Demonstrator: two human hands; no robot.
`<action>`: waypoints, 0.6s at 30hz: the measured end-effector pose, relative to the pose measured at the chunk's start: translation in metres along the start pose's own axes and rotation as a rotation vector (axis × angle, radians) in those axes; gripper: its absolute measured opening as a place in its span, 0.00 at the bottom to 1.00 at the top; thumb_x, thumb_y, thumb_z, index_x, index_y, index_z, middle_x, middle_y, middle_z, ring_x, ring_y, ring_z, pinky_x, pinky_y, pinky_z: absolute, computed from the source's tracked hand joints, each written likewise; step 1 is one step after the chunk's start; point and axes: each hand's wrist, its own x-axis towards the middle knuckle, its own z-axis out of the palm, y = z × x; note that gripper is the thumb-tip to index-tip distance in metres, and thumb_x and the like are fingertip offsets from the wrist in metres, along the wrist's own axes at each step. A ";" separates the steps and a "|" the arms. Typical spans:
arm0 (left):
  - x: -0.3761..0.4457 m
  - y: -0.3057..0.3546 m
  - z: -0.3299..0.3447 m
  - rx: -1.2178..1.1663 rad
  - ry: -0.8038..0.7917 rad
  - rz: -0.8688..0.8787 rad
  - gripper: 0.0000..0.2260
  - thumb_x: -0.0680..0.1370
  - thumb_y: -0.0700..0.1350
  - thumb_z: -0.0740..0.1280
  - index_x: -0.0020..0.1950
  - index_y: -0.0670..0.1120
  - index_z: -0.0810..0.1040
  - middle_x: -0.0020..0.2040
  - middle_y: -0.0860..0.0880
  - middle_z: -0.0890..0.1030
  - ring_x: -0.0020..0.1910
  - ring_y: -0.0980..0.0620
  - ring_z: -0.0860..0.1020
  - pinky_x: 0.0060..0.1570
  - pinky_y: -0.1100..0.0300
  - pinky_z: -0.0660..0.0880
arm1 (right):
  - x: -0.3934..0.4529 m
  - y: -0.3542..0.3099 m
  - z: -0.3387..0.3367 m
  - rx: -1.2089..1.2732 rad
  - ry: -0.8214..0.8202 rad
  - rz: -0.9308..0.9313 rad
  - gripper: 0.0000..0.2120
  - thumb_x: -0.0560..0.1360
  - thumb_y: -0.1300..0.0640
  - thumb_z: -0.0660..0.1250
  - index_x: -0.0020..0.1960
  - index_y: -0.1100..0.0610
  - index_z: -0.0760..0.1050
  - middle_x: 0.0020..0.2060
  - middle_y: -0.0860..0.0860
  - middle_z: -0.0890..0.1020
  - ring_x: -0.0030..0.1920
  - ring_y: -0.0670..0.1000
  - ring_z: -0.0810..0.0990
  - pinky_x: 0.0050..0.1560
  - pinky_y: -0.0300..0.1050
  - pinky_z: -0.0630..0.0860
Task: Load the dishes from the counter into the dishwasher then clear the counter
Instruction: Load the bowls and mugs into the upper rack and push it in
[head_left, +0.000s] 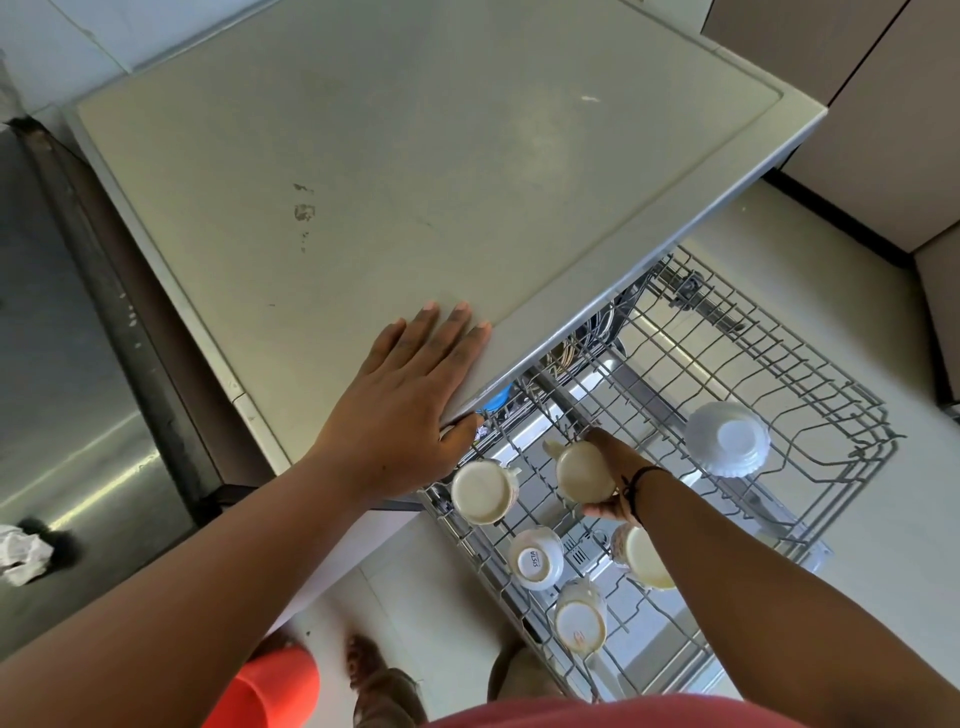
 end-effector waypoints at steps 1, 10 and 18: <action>0.000 0.000 0.000 -0.001 -0.001 0.000 0.35 0.74 0.60 0.56 0.78 0.51 0.49 0.79 0.51 0.50 0.78 0.50 0.46 0.75 0.53 0.44 | 0.001 -0.001 -0.001 -0.015 0.005 0.012 0.32 0.69 0.33 0.66 0.59 0.59 0.73 0.45 0.60 0.82 0.39 0.57 0.82 0.38 0.48 0.81; 0.000 -0.001 0.000 -0.014 0.005 0.000 0.35 0.74 0.60 0.55 0.78 0.52 0.48 0.79 0.51 0.50 0.78 0.50 0.45 0.75 0.53 0.45 | -0.016 -0.010 -0.002 -0.517 0.287 -0.146 0.40 0.69 0.24 0.55 0.52 0.61 0.74 0.34 0.58 0.76 0.32 0.56 0.79 0.35 0.49 0.82; -0.001 0.001 0.000 -0.004 0.012 0.003 0.35 0.74 0.61 0.53 0.79 0.52 0.46 0.79 0.51 0.49 0.78 0.50 0.45 0.75 0.54 0.42 | -0.016 -0.003 -0.015 -0.766 0.361 -0.365 0.41 0.71 0.25 0.49 0.50 0.62 0.74 0.33 0.53 0.76 0.30 0.52 0.77 0.32 0.43 0.76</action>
